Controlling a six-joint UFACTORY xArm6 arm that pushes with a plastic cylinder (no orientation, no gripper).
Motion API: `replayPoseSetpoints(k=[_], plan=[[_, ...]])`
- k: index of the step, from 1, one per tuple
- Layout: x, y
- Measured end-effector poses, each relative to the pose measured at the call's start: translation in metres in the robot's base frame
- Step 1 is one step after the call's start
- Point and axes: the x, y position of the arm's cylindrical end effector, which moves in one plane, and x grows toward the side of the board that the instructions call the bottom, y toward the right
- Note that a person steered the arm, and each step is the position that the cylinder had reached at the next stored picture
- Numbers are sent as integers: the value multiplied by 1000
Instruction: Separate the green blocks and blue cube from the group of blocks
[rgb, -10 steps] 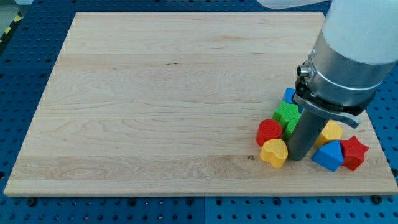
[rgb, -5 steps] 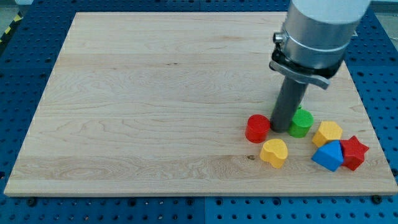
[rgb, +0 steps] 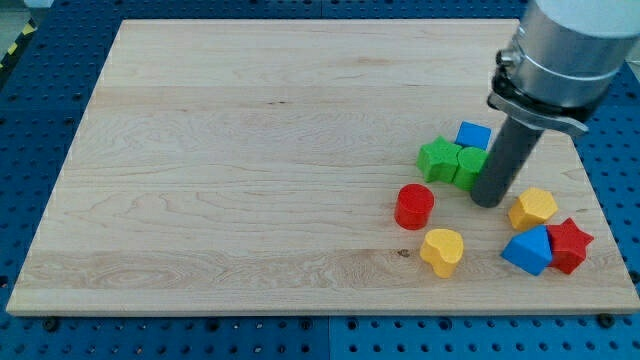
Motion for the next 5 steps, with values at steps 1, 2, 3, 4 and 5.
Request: replayPoseSetpoints(k=[1,2,3,4,5], plan=[[-21,-9],[-35,-18],[-52,-25],[-77,-32],[-92,-32]])
